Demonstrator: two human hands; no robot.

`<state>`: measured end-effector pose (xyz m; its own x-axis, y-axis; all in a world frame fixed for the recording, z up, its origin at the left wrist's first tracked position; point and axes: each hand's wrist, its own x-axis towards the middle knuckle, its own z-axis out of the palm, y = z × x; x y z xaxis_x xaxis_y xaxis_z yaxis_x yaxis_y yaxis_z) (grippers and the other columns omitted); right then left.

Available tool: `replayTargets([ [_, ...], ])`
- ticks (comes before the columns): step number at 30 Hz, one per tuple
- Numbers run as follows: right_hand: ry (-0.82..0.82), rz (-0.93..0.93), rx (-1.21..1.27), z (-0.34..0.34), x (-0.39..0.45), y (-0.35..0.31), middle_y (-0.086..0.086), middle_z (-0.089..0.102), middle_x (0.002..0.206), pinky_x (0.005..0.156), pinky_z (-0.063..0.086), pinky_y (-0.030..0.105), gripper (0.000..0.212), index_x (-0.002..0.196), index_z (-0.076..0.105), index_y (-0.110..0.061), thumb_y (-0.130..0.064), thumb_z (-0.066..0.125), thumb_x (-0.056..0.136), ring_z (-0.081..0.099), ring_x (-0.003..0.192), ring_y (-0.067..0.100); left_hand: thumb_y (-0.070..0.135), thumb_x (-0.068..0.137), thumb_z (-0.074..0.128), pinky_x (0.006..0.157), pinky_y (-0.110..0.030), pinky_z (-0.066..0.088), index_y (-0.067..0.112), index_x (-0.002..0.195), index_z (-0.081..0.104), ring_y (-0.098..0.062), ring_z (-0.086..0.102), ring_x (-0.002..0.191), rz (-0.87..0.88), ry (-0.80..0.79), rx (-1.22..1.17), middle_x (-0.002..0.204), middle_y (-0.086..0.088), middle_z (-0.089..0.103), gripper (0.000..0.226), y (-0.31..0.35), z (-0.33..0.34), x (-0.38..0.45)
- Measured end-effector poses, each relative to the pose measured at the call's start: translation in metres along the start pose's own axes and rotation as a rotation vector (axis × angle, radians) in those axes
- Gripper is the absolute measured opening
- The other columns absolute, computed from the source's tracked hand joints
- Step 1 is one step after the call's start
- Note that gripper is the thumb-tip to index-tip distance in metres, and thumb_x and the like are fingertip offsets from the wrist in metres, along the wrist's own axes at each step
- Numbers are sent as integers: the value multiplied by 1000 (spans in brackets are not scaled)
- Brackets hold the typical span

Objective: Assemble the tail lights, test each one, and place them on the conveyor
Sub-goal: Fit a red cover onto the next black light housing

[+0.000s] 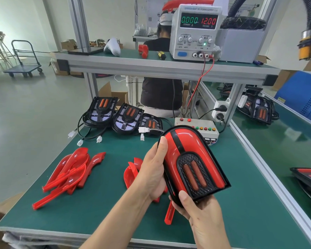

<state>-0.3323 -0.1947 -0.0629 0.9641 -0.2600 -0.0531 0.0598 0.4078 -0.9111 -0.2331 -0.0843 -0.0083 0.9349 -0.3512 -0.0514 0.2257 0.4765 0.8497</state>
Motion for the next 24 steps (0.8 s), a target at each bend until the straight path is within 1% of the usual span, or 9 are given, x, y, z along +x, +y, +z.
replayTargets([
  [2,-10,5,3,-1,1,1,23,76,104,67,63,36,67,122,63,-5,-13,84,59,75,92,43,53,96,53,108,-58,46,5,132,60,-37,63,122,8,-5,15,127,-20,69,60,1,0,0],
  [5,-19,12,3,-1,0,2,24,75,105,70,63,35,75,125,63,-6,-23,89,57,75,93,43,50,96,53,108,-57,46,4,133,59,-36,63,122,2,-20,15,127,-20,69,59,2,-1,0],
  [8,1,26,12,-2,1,2,24,75,107,71,63,36,86,126,61,-5,-28,97,51,74,96,44,48,96,54,106,-55,49,4,133,60,-36,64,121,-14,-31,-12,126,-20,69,57,2,-2,0],
  [11,15,29,-4,-3,1,4,24,75,106,71,63,36,94,121,63,-4,-36,104,43,74,96,44,48,95,56,104,-53,51,5,132,62,-35,65,120,-36,-26,-35,126,-19,69,57,0,-5,0],
  [14,5,32,4,-4,0,7,24,75,106,70,63,36,80,123,62,-4,-24,93,53,74,96,43,51,91,60,106,-49,49,8,129,67,-32,66,120,-110,-27,-65,127,-17,69,58,1,-8,1],
  [16,-1,29,3,-4,0,8,23,75,106,70,63,36,76,123,62,-5,-21,88,53,75,96,42,57,91,57,107,-47,48,11,124,72,-30,65,121,-152,-48,-97,128,-16,69,59,4,-9,2],
  [18,-9,30,-6,-2,0,9,23,75,106,70,63,36,74,122,62,-5,-20,88,55,75,96,42,64,91,55,108,-47,47,13,124,72,-29,66,121,-149,-71,-81,129,-15,69,64,4,-9,2],
  [21,-16,35,-11,-2,0,10,25,75,105,69,63,35,68,124,60,-3,-14,83,61,74,96,44,55,83,68,108,-51,48,8,129,68,-34,65,121,-135,-38,-56,127,-18,69,65,1,-7,2],
  [24,-33,50,-17,-4,-1,13,26,75,105,70,63,35,65,126,58,0,-11,79,65,74,95,44,48,80,72,108,-55,48,5,133,63,-37,65,120,-117,-15,-85,126,-20,69,69,-2,-7,2],
])
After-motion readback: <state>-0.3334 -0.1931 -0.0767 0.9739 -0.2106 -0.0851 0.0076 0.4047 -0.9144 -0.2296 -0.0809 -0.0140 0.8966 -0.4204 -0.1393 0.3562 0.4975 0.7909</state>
